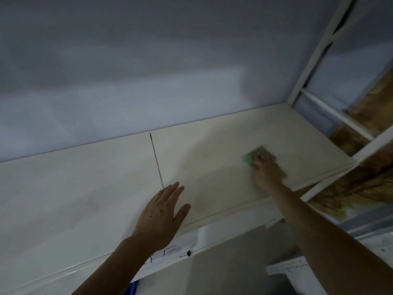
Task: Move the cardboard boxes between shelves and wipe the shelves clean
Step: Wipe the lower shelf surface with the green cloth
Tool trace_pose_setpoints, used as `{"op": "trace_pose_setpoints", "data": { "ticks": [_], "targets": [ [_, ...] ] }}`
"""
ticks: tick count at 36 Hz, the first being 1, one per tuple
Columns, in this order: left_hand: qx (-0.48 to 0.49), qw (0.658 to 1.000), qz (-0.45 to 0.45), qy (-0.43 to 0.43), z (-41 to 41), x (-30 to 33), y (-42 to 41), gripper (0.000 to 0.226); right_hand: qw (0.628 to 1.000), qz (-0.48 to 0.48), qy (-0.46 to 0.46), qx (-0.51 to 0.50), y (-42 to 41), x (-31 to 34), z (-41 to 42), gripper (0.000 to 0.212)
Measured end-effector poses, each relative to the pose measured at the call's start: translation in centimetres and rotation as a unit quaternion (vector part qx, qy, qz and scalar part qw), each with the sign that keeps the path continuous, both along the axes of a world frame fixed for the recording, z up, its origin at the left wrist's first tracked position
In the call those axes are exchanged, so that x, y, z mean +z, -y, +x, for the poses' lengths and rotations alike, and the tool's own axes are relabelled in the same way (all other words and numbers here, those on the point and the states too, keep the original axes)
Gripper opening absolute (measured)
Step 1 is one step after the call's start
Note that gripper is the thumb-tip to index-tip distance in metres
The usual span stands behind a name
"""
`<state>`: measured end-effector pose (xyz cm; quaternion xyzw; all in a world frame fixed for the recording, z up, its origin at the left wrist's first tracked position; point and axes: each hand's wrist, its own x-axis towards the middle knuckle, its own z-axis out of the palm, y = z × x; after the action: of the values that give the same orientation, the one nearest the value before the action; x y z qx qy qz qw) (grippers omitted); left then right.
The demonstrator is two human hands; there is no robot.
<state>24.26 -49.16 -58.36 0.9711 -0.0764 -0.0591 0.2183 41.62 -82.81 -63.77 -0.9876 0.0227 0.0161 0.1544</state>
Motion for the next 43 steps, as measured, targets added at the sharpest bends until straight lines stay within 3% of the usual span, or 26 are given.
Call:
{"op": "trace_pose_setpoints", "data": {
  "ticks": [3, 5, 7, 9, 11, 13, 16, 18, 21, 25, 29, 31, 32, 34, 36, 39, 43],
  "targets": [
    [-0.007, 1.000, -0.003, 0.008, 0.6, 0.1, 0.3, 0.088, 0.987, 0.067, 0.094, 0.114, -8.2, -0.4, -6.4, 0.033],
    [-0.014, 1.000, -0.008, 0.012, 1.1, 0.1, 0.8, 0.087, 0.953, 0.086, 0.136, 0.255, -13.2, 0.0, -12.0, 0.034],
    [-0.024, 1.000, -0.009, 0.017, 1.7, 0.0, 1.1, 0.083, 0.925, 0.075, 0.081, 0.362, -15.6, 1.3, -16.1, 0.045],
    [-0.029, 0.999, -0.006, 0.020, 2.3, 0.1, 1.7, 0.074, 0.912, 0.045, 0.083, 0.399, -14.3, 1.3, -15.4, 0.046],
    [-0.032, 0.999, -0.004, 0.016, 2.7, 0.4, 2.2, 0.078, 0.938, 0.022, 0.095, 0.332, -10.4, 1.1, -11.9, 0.043],
    [-0.029, 1.000, 0.000, 0.009, 2.8, 0.5, 2.6, 0.084, 0.982, 0.020, 0.077, 0.172, -4.4, 1.7, -7.0, 0.044],
    [-0.024, 1.000, 0.002, 0.005, 3.0, 0.3, 2.8, 0.086, 0.999, -0.014, 0.013, -0.036, 5.4, 2.4, -0.8, 0.048],
    [-0.020, 1.000, 0.000, 0.005, 3.0, 0.2, 2.9, 0.087, 0.996, -0.017, -0.039, -0.082, 8.4, 2.6, 2.2, 0.052],
    [-0.017, 1.000, 0.001, 0.006, 3.3, 0.2, 3.0, 0.087, 0.996, -0.019, -0.028, -0.077, 4.4, 3.1, 3.2, 0.047],
    [-0.014, 0.999, 0.001, 0.028, 4.3, -0.3, 2.7, 0.081, 0.990, 0.014, 0.031, 0.134, -8.1, 2.5, -2.2, 0.040],
    [-0.028, 0.998, -0.018, 0.051, 5.3, -0.5, 2.3, 0.070, 0.889, 0.062, 0.112, 0.439, -13.8, -0.1, -8.5, 0.050],
    [-0.019, 0.999, -0.015, 0.047, 5.5, -0.4, 2.3, 0.071, 0.871, 0.031, 0.101, 0.480, -12.5, -0.2, -8.1, 0.051],
    [-0.011, 0.999, -0.011, 0.046, 5.6, -0.4, 2.3, 0.072, 0.872, 0.020, 0.116, 0.475, -11.6, 0.2, -6.7, 0.048],
    [0.006, 0.999, -0.001, 0.040, 5.8, -0.2, 2.5, 0.078, 0.916, 0.008, 0.130, 0.380, -9.0, 1.1, -2.1, 0.042],
    [0.017, 0.999, 0.005, 0.032, 6.0, -0.2, 2.5, 0.086, 0.966, 0.004, 0.095, 0.241, -4.8, 2.2, 4.0, 0.036],
    [0.031, 0.999, 0.009, 0.037, 6.3, -0.1, 2.1, 0.088, 0.995, -0.043, 0.021, 0.084, 0.1, 1.8, 11.8, 0.042],
    [0.043, 0.998, 0.019, 0.040, 6.9, 0.4, 1.6, 0.084, 0.996, -0.015, 0.007, 0.091, -4.5, 2.4, 12.8, 0.038]
  ]
}}
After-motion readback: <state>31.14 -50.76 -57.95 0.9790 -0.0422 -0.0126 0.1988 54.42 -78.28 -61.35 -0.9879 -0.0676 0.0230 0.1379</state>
